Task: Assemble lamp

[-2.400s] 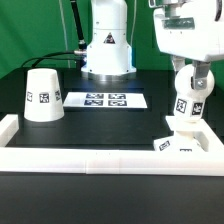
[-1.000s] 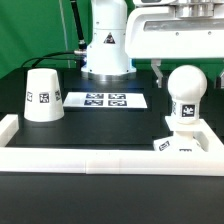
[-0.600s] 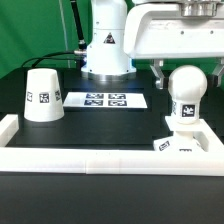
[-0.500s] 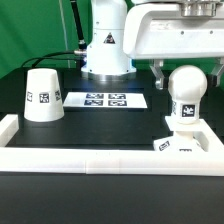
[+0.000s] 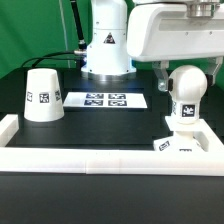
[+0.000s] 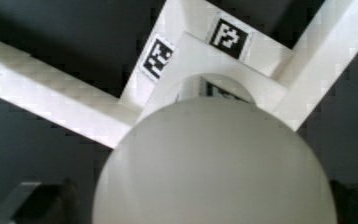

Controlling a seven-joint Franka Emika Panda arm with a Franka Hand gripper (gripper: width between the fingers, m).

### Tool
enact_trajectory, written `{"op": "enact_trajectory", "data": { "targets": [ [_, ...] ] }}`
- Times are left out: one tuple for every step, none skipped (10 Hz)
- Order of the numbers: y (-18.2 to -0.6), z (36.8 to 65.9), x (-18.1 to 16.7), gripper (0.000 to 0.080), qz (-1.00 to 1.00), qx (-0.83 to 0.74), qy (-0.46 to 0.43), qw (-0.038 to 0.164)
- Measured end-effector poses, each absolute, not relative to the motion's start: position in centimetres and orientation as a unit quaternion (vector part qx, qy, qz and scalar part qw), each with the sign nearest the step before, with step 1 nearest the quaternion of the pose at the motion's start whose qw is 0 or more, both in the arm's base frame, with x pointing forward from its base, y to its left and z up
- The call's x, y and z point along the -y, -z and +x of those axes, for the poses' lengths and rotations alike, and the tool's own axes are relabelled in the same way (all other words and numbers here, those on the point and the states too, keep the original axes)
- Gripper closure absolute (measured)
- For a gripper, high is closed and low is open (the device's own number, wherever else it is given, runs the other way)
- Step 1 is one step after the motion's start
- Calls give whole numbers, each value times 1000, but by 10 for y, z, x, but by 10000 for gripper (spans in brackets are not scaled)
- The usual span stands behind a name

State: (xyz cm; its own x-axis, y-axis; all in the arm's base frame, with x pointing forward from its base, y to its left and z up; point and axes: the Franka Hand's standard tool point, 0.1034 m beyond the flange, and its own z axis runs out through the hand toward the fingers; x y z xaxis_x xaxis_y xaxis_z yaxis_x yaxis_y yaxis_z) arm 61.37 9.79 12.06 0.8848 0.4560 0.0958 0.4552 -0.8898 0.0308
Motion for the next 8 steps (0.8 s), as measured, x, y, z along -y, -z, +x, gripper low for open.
{"op": "enact_trajectory", "data": {
  "targets": [
    [-121, 614, -98, 222, 971, -235, -51, 4],
    [-121, 614, -98, 222, 973, -227, -51, 3],
    [-121, 614, -98, 222, 974, -220, -51, 3],
    [-121, 614, -98, 222, 974, -220, -51, 3],
    [-121, 614, -98, 222, 981, -189, -51, 1],
    [-121, 614, -97, 222, 987, -150, -52, -1],
    [-121, 613, -96, 222, 995, -85, -55, -3],
    [-120, 612, -96, 222, 998, -26, -55, -5]
  ]
}}
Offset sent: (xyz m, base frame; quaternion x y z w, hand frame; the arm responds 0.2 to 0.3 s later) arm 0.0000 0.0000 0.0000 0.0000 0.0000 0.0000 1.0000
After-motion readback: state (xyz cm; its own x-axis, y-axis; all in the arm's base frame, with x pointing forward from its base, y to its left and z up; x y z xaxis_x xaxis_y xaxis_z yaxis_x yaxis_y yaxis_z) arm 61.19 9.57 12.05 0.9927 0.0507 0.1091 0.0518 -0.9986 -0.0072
